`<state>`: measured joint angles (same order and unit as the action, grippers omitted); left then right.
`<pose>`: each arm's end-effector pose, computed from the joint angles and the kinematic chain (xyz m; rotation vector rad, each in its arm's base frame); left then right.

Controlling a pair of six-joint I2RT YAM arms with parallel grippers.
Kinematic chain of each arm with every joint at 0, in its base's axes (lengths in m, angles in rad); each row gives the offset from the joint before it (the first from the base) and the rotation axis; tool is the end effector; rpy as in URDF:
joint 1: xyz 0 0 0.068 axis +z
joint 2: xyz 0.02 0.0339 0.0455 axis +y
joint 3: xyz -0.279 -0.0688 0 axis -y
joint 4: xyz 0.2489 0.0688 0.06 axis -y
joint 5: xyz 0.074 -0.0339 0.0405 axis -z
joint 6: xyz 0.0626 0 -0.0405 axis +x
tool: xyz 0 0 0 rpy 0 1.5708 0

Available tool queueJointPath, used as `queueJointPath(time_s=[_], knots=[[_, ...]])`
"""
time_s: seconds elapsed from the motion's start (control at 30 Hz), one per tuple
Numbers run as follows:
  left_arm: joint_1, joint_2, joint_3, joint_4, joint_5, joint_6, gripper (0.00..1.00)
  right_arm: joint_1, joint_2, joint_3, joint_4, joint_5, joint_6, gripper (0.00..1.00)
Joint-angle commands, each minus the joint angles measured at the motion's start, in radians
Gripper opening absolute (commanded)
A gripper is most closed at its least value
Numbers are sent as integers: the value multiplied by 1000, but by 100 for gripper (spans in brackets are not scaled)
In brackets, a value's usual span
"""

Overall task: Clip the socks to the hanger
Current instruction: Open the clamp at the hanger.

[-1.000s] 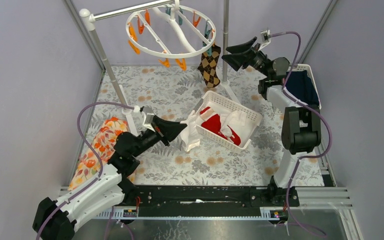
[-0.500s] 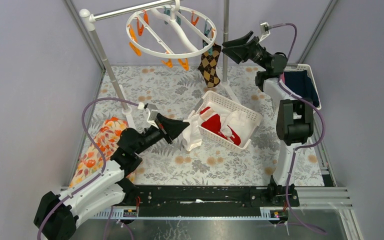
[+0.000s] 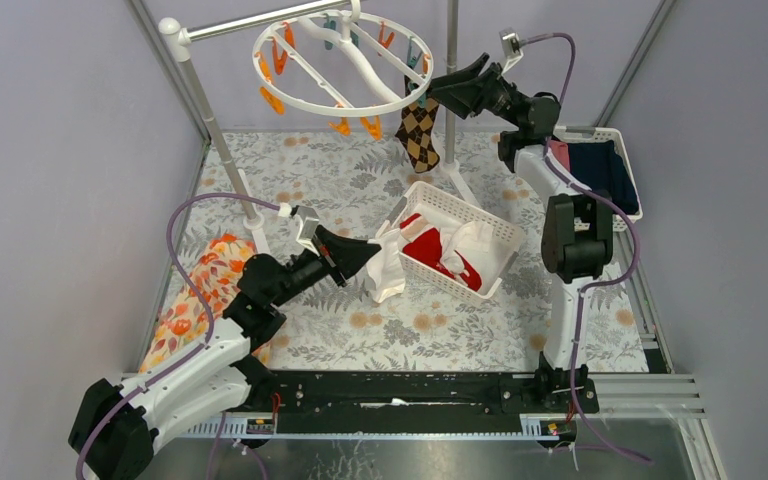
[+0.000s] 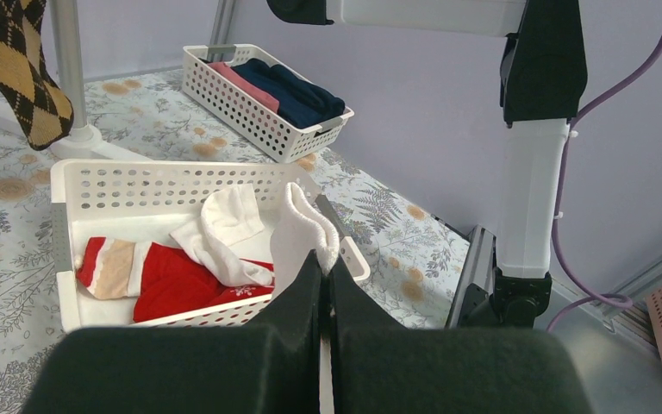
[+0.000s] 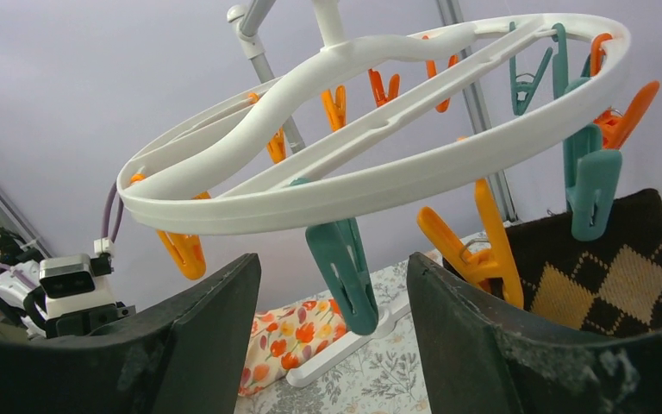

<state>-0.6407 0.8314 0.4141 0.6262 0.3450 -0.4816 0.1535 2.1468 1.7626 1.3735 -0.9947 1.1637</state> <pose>0.1588 -0.1448 0.3012 0.4241 1.4141 -1.1609 0.4709 0.1260 0.4002 -0.6494 1.0314 1.4560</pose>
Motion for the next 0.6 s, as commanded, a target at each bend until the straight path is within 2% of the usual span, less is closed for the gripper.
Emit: queueJointPath(time_s=[0.0, 0.33, 0.57], knots=[[4, -1, 32, 28, 13, -2, 0, 27, 27, 93, -22, -38, -12, 69], [3, -16, 31, 18, 9, 0, 0, 45, 41, 116, -24, -51, -6, 63], [4, -21, 32, 18, 10, -5, 0, 52, 76, 165, -24, -55, 28, 64]])
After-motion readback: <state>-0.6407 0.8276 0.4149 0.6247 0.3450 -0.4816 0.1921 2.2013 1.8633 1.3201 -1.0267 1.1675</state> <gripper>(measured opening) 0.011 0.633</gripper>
